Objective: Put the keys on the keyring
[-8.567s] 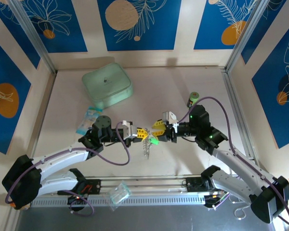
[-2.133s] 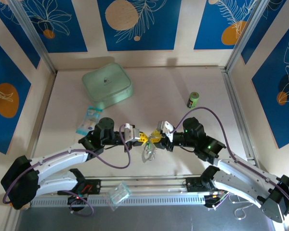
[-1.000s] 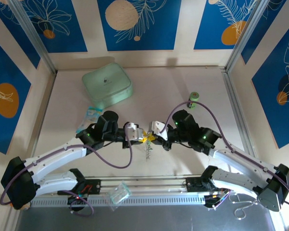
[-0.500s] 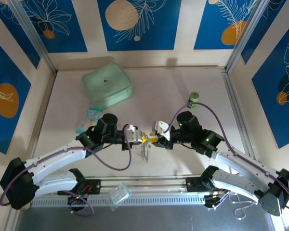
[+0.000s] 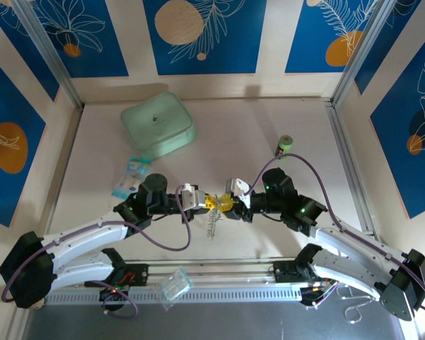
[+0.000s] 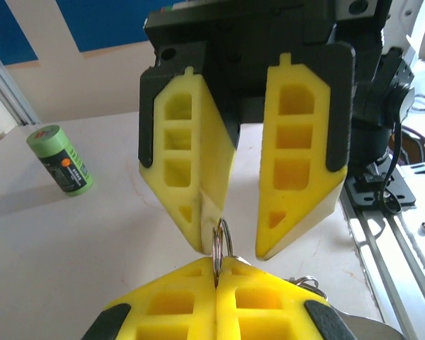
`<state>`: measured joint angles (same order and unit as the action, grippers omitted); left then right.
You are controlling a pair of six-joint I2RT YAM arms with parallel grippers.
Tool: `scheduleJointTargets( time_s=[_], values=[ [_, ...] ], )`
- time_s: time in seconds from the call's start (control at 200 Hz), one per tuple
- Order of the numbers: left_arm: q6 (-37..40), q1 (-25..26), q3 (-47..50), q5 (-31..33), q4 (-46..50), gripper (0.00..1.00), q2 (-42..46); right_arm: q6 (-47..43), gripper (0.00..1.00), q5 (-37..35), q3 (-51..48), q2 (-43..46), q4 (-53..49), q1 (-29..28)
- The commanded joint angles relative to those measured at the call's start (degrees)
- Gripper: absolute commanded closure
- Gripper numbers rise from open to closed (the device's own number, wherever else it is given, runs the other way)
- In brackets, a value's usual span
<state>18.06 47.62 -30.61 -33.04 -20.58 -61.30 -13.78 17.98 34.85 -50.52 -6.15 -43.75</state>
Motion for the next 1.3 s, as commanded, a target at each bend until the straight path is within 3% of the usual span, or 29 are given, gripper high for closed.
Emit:
scheduleJointTargets(
  time_s=[0.0, 0.16, 0.25, 0.315, 0.355, 0.645, 0.83, 0.935, 1.02, 1.075, 1.145, 1.295],
  values=[
    [-1.93, 0.30, 0.22, -3.64, -4.73, 1.00, -0.19, -0.05, 0.78, 1.51, 0.09, -0.82, 2.09, 0.20],
    [-1.94, 0.29, 0.40, -3.45, -4.48, 1.00, 0.04, -2.04, 0.99, 2.14, 1.67, -0.83, -1.16, 0.33],
    [-0.41, 0.32, -0.69, -3.25, -1.30, 1.00, -0.09, -3.77, 1.00, 1.68, 3.41, -0.32, -4.58, 0.31],
    [1.59, 0.29, -2.35, -2.20, 2.87, 0.82, -0.37, -5.81, 1.00, 1.00, 5.61, -0.41, -8.53, 0.26],
    [2.95, 0.36, -3.48, -1.73, 5.45, 0.79, -0.49, -7.45, 1.00, 0.24, 7.35, -0.90, -11.62, -0.05],
    [10.87, 2.78, -9.13, 1.27, 15.35, 0.88, -2.46, -16.47, 1.00, -9.14, 18.38, -7.79, -29.72, -5.75],
    [12.74, 2.92, -10.08, 3.18, 17.29, 0.87, -2.69, -18.39, 1.00, -11.58, 21.64, -10.40, -33.02, -7.17],
    [12.96, 3.01, -10.35, 2.63, 17.65, 1.00, -2.60, -18.39, 1.00, -11.09, 21.94, -11.18, -32.25, -7.45],
    [12.51, 3.05, -10.13, 2.36, 17.42, 1.00, -2.36, -17.07, 1.00, -10.07, 20.13, -9.93, -28.89, -7.25],
    [11.69, 3.01, -9.38, 2.38, 16.18, 1.00, -1.92, -14.73, 0.84, -8.97, 17.29, -7.70, -24.34, -6.16],
    [9.79, 3.08, -7.82, 2.29, 13.26, 1.00, -1.38, -11.25, 0.71, -4.26, 12.71, -3.89, -17.89, -3.16],
    [7.04, 3.02, -4.65, 1.09, 7.49, 1.00, -0.63, -5.57, 0.71, -1.10, 6.15, 0.96, -10.78, 0.86]
  ],
)
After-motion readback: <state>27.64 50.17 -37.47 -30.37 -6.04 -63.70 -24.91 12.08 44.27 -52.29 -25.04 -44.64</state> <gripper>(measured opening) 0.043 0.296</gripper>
